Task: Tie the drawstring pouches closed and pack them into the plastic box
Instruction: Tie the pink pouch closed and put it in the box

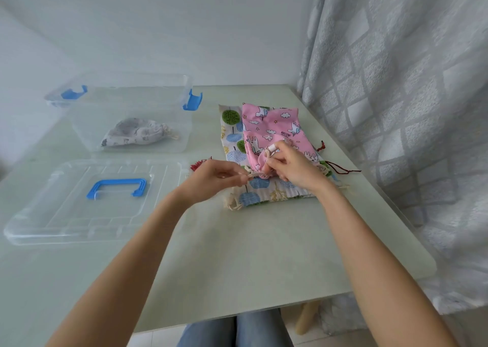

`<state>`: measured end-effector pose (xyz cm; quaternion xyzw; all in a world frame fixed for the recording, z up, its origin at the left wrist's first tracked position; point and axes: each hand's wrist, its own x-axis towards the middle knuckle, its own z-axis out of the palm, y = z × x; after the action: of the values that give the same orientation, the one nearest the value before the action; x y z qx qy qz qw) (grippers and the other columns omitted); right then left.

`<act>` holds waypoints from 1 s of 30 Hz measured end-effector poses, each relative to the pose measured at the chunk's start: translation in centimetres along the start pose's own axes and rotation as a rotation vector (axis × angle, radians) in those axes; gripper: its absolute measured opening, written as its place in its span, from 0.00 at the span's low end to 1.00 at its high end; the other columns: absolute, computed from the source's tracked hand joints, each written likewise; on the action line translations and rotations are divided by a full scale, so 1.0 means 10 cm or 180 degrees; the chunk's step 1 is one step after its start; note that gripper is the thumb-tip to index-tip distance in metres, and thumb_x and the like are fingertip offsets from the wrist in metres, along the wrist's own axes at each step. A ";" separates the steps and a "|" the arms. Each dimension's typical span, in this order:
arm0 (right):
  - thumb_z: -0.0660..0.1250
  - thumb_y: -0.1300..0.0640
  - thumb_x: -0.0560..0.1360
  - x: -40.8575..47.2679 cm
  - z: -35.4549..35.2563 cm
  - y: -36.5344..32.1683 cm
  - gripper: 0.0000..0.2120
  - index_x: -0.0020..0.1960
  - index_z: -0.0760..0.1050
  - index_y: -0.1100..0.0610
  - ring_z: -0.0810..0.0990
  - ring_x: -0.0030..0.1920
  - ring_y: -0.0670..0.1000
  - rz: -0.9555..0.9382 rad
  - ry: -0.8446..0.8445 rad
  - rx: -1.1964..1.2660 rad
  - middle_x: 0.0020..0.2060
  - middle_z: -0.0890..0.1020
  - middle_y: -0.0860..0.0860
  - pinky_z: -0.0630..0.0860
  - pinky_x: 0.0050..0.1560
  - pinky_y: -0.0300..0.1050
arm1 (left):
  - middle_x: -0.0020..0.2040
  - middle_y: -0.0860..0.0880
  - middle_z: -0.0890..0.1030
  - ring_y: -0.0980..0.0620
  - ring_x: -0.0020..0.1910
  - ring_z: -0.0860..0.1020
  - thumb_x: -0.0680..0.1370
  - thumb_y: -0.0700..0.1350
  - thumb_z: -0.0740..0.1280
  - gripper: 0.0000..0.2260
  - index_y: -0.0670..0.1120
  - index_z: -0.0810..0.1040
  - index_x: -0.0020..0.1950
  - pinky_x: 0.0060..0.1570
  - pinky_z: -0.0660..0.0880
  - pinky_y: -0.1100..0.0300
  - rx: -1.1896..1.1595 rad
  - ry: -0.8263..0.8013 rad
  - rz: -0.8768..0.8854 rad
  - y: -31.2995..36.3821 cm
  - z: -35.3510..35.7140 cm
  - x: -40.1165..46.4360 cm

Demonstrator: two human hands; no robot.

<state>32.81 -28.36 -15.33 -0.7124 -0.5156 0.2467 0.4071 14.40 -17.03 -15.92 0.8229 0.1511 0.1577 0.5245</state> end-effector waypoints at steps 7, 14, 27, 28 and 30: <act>0.64 0.61 0.77 0.00 0.00 0.03 0.03 0.45 0.75 0.56 0.72 0.23 0.40 0.0135 0.0028 0.0255 0.26 0.81 0.42 0.66 0.25 0.30 | 0.54 0.54 0.79 0.46 0.47 0.81 0.72 0.36 0.70 0.14 0.51 0.80 0.54 0.52 0.78 0.59 -0.0167 0.0050 0.0379 0.00 0.12 0.23; 0.62 0.64 0.78 -0.05 0.01 0.07 0.07 0.53 0.77 0.61 0.69 0.27 0.41 0.0261 0.0013 0.0777 0.33 0.79 0.49 0.65 0.26 0.32 | 0.67 0.50 0.68 0.59 0.40 0.82 0.73 0.40 0.71 0.18 0.59 0.77 0.56 0.47 0.79 0.63 0.0704 0.0229 0.0513 0.01 0.20 0.44; 0.62 0.58 0.79 0.04 0.09 0.06 0.10 0.51 0.79 0.63 0.71 0.29 0.43 0.0158 0.0259 0.1223 0.31 0.80 0.47 0.62 0.26 0.34 | 0.45 0.50 0.84 0.60 0.39 0.83 0.72 0.43 0.72 0.06 0.47 0.79 0.47 0.43 0.80 0.62 0.0494 0.1063 0.0488 0.02 0.21 0.46; 0.62 0.59 0.79 0.05 0.09 0.06 0.10 0.52 0.78 0.65 0.69 0.29 0.44 0.0155 0.0256 0.1201 0.31 0.80 0.47 0.62 0.27 0.35 | 0.44 0.50 0.84 0.60 0.39 0.82 0.72 0.43 0.72 0.06 0.47 0.80 0.48 0.44 0.79 0.64 0.0508 0.1107 0.0493 -0.01 0.21 0.47; 0.62 0.59 0.79 0.09 0.12 0.06 0.12 0.50 0.77 0.68 0.68 0.28 0.44 0.0150 0.0280 0.1167 0.30 0.79 0.48 0.62 0.26 0.35 | 0.41 0.52 0.83 0.61 0.40 0.81 0.73 0.43 0.72 0.06 0.48 0.81 0.49 0.43 0.77 0.67 0.0711 0.1138 0.0520 -0.06 0.19 0.49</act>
<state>32.54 -27.19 -16.44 -0.6482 -0.4269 0.3147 0.5463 19.58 -16.33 -16.74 0.8443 0.1910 0.3253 0.3805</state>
